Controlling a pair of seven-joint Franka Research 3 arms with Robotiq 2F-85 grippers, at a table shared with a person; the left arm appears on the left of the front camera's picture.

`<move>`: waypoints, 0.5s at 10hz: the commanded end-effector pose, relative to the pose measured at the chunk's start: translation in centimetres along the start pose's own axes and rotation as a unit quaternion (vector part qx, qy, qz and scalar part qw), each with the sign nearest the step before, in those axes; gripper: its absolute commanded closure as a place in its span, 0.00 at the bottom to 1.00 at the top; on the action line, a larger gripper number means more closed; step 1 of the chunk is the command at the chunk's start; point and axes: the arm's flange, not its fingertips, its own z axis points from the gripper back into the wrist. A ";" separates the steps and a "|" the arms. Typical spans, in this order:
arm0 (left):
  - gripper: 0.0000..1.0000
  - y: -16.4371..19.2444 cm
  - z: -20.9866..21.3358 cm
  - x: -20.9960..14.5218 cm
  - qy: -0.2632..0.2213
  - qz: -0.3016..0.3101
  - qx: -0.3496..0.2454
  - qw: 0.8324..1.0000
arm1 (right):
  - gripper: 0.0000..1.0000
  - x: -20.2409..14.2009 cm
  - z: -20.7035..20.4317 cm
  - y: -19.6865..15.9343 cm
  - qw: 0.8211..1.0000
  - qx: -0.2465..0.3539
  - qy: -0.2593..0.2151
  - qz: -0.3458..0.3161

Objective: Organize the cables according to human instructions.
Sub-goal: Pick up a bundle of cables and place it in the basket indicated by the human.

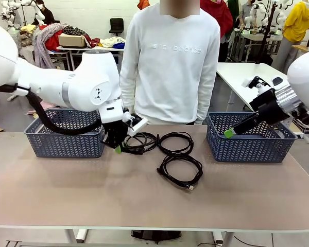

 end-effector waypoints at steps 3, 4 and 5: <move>1.00 2.5 3.9 -2.2 0.036 0.055 0.035 0.997 | 0.00 0.2 -0.2 -0.4 1.000 0.010 -0.013 0.010; 1.00 2.8 5.0 -2.6 0.042 0.064 0.047 0.996 | 0.00 0.2 -0.2 -0.4 1.000 0.010 -0.013 0.010; 1.00 3.0 6.1 -3.1 0.047 0.077 0.060 0.994 | 0.00 0.2 -0.2 -0.4 1.000 0.010 -0.013 0.010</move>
